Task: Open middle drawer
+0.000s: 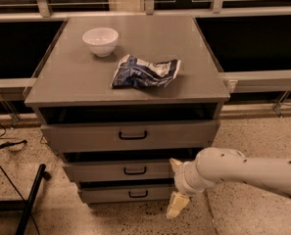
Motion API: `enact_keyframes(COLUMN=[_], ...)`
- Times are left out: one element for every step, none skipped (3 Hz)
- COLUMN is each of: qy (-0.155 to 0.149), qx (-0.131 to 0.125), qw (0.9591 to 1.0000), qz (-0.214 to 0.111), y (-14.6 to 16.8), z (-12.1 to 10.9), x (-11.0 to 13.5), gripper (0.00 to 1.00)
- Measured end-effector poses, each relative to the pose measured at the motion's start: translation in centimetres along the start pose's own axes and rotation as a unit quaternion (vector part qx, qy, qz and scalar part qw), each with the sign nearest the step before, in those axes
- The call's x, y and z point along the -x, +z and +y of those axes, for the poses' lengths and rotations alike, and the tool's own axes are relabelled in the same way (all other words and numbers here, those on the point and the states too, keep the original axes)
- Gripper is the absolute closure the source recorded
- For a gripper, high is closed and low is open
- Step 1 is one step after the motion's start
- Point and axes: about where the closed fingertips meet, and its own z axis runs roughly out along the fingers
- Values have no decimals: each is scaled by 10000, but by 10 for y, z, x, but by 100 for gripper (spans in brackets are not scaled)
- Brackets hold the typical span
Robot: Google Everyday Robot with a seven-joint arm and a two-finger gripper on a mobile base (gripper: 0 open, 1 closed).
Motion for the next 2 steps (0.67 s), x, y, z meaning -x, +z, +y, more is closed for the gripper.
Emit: enact_keyframes(qy=[-143, -255], qx=[68, 15], qw=[9999, 9995], qz=[-47, -181], y=[23, 41], z=[-9, -19], x=[-11, -17], gripper=[0, 0])
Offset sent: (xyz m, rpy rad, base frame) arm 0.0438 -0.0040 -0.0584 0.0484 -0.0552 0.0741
